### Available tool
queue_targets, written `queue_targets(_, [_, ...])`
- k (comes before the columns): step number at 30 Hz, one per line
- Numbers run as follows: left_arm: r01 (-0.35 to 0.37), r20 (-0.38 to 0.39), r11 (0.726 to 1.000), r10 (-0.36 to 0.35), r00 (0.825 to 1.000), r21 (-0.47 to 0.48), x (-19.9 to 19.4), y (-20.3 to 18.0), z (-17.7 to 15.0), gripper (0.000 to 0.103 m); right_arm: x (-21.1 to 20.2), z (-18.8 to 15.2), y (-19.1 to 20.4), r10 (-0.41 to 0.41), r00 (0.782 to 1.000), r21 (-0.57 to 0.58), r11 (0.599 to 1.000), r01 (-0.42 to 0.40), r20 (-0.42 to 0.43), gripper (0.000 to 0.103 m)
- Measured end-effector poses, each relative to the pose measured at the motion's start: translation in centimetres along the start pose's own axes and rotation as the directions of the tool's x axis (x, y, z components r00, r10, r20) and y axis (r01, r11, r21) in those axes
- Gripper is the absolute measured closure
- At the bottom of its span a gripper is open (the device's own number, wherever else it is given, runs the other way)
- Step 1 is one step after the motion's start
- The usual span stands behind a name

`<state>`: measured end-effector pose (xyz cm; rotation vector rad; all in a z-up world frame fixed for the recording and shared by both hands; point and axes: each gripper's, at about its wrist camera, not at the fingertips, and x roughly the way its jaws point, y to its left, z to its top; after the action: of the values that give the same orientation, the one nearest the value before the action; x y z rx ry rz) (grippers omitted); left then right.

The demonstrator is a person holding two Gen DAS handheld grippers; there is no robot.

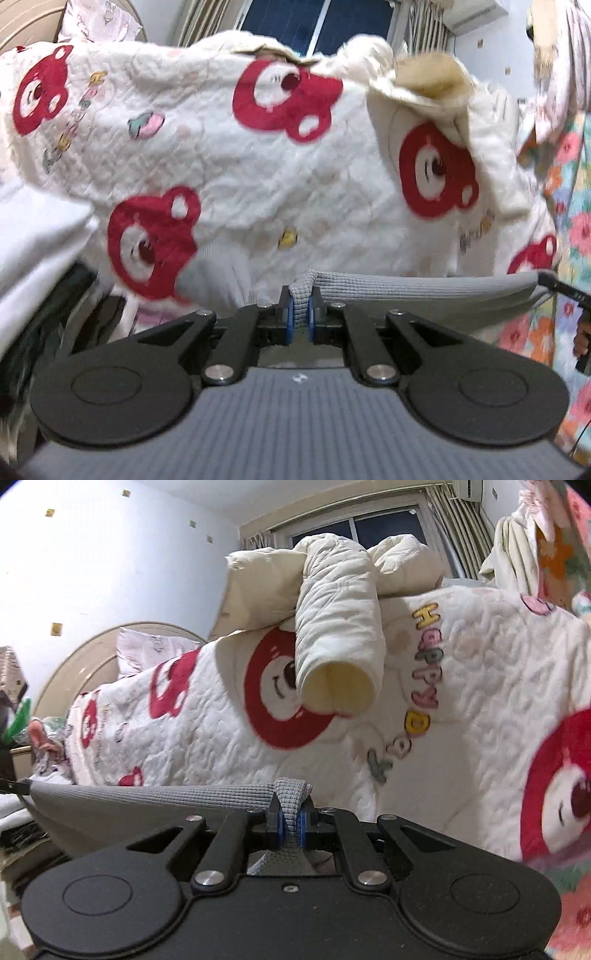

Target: Fold clothes

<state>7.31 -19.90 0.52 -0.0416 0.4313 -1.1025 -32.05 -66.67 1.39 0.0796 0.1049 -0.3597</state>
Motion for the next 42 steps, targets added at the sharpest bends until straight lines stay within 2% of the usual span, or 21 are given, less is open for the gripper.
queue_targets(3, [-0.032, -0.137, 0.999, 0.028, 0.99, -0.027, 0.1, 0.7, -6.4, 0.097, -2.1, -6.3, 0.8, -0.009, 0.997, -0.006, 1.0, 0.008, -0.083, 0.094])
queue_targets(5, [-0.062, -0.253, 0.995, 0.042, 0.966, -0.072, 0.6, 1.6, -10.9, 0.097, -3.0, -11.6, 1.3, -0.025, 0.983, 0.011, 1.0, 0.028, -0.181, 0.094])
queue_targets(6, [-0.078, -0.329, 0.992, 0.04, 0.943, -0.101, 1.2, 2.2, -13.0, 0.096, -3.2, -14.4, 1.8, -0.058, 0.969, -0.001, 0.998, 0.06, -0.24, 0.094])
queue_targets(8, [-0.149, -0.486, 0.963, 0.022, 0.874, -0.225, 2.2, 3.6, -17.0, 0.096, -3.6, -19.8, 3.1, -0.13, 0.925, -0.03, 0.991, 0.128, -0.358, 0.094])
queue_targets(9, [-0.186, -0.523, 0.937, 0.004, 0.852, -0.296, 2.3, 4.4, -18.8, 0.097, -4.0, -21.7, 3.6, -0.148, 0.911, -0.025, 0.988, 0.15, -0.386, 0.094])
queue_targets(10, [-0.214, -0.543, 0.916, -0.004, 0.84, -0.338, 2.2, 5.0, -20.2, 0.097, -4.3, -23.4, 4.1, -0.162, 0.9, -0.016, 0.985, 0.17, -0.405, 0.094])
queue_targets(11, [-0.225, -0.543, 0.909, 0.0, 0.84, -0.35, 2.1, 5.3, -20.6, 0.097, -4.5, -24.3, 4.4, -0.178, 0.896, -0.015, 0.982, 0.188, -0.408, 0.094])
queue_targets(13, [-0.234, -0.531, 0.903, 0.008, 0.847, -0.36, 1.7, 5.6, -20.6, 0.098, -4.8, -24.1, 4.4, -0.192, 0.903, -0.004, 0.979, 0.206, -0.384, 0.094])
queue_targets(18, [-0.209, -0.461, 0.943, 0.07, 0.885, -0.257, 1.1, 3.7, -18.3, 0.099, -4.8, -21.4, 4.7, -0.18, 0.926, -0.062, 0.984, 0.169, -0.331, 0.094])
queue_targets(21, [-0.212, -0.42, 0.955, 0.108, 0.901, -0.21, -0.4, 2.1, -17.7, 0.099, -6.1, -19.5, 5.4, -0.159, 0.947, -0.08, 0.987, 0.142, -0.28, 0.094])
queue_targets(22, [-0.218, -0.415, 0.955, 0.119, 0.902, -0.2, -0.8, 1.7, -17.8, 0.099, -6.2, -19.6, 5.5, -0.16, 0.945, -0.104, 0.985, 0.135, -0.286, 0.094])
queue_targets(24, [-0.233, -0.435, 0.957, 0.137, 0.89, -0.175, -1.3, 1.0, -18.5, 0.099, -6.2, -20.7, 5.8, -0.164, 0.933, -0.15, 0.981, 0.121, -0.319, 0.094])
queue_targets(27, [-0.266, -0.503, 0.96, 0.191, 0.843, -0.081, -0.2, 0.2, -19.9, 0.099, -6.1, -22.9, 6.0, -0.162, 0.905, -0.192, 0.977, 0.092, -0.393, 0.094])
queue_targets(29, [-0.275, -0.533, 0.96, 0.203, 0.821, -0.058, 0.2, 0.2, -20.3, 0.099, -6.3, -23.9, 6.6, -0.17, 0.89, -0.236, 0.969, 0.072, -0.423, 0.094])
queue_targets(32, [-0.283, -0.549, 0.958, 0.209, 0.809, -0.054, -0.1, -0.1, -20.1, 0.098, -6.8, -24.5, 7.3, -0.179, 0.878, -0.282, 0.958, 0.053, -0.444, 0.093])
queue_targets(34, [-0.283, -0.547, 0.959, 0.23, 0.805, -0.012, -0.7, -1.1, -19.9, 0.096, -7.3, -24.5, 7.0, -0.174, 0.873, -0.281, 0.959, 0.045, -0.455, 0.092])
queue_targets(37, [-0.281, -0.543, 0.958, 0.263, 0.797, 0.051, -1.6, -2.6, -19.5, 0.096, -8.0, -24.2, 6.4, -0.154, 0.845, -0.253, 0.967, 0.024, -0.511, 0.09])
queue_targets(38, [-0.264, -0.525, 0.962, 0.259, 0.811, 0.067, -2.0, -3.3, -19.1, 0.096, -8.4, -23.9, 6.0, -0.152, 0.835, -0.229, 0.973, 0.031, -0.529, 0.09])
queue_targets(40, [-0.178, -0.443, 0.979, 0.203, 0.873, 0.098, -2.8, -5.6, -17.4, 0.089, -9.0, -23.0, 5.0, -0.127, 0.818, -0.139, 0.989, 0.058, -0.56, 0.087])
queue_targets(41, [-0.141, -0.416, 0.983, 0.179, 0.891, 0.121, -2.7, -6.9, -16.7, 0.084, -9.3, -22.5, 4.2, -0.098, 0.814, -0.064, 0.995, 0.075, -0.572, 0.083])
queue_targets(42, [-0.109, -0.414, 0.985, 0.155, 0.897, 0.133, -1.8, -7.8, -16.5, 0.081, -9.6, -21.9, 3.4, -0.051, 0.818, 0.027, 0.996, 0.081, -0.574, 0.074])
